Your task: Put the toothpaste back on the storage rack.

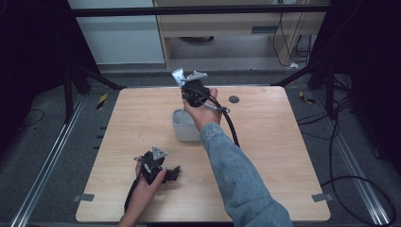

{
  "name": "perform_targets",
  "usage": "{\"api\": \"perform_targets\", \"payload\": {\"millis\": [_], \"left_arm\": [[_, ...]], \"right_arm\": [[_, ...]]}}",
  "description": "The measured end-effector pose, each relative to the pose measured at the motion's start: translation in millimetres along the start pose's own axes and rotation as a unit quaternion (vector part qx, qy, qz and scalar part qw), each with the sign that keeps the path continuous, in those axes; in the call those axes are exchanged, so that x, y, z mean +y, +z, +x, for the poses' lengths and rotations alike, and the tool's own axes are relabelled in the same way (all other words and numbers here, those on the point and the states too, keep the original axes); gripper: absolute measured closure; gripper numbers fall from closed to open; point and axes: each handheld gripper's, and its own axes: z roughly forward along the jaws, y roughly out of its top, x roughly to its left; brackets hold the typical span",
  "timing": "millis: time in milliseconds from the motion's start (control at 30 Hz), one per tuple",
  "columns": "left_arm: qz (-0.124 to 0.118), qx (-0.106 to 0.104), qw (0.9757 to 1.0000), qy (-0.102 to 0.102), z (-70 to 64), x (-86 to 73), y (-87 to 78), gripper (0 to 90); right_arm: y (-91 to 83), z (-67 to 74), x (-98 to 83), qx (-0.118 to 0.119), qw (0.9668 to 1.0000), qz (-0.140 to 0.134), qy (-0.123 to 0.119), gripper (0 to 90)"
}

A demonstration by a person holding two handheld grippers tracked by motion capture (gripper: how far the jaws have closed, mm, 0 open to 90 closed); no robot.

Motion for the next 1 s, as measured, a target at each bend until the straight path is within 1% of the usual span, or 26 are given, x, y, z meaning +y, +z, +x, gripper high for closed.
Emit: {"api": "perform_targets", "payload": {"millis": [500,767,1000], "left_arm": [[0.001,-0.001,1.0000,0.003,-0.2,0.2,0.1,0.0],[0.001,-0.002,1.0000,0.003,-0.3,0.2,0.1,0.0],[0.001,-0.003,1.0000,0.004,-0.6,0.4,0.2,0.0]], "right_arm": [[-0.3,1.2,-8.5,0.007,0.9999,0.010,-0.001,77.2],[0.7,1.7,-13.6,0.011,0.9997,0.021,-0.002,77.2],[0.2,2.1,-16.4,0.013,0.9996,0.024,-0.002,77.2]]}}
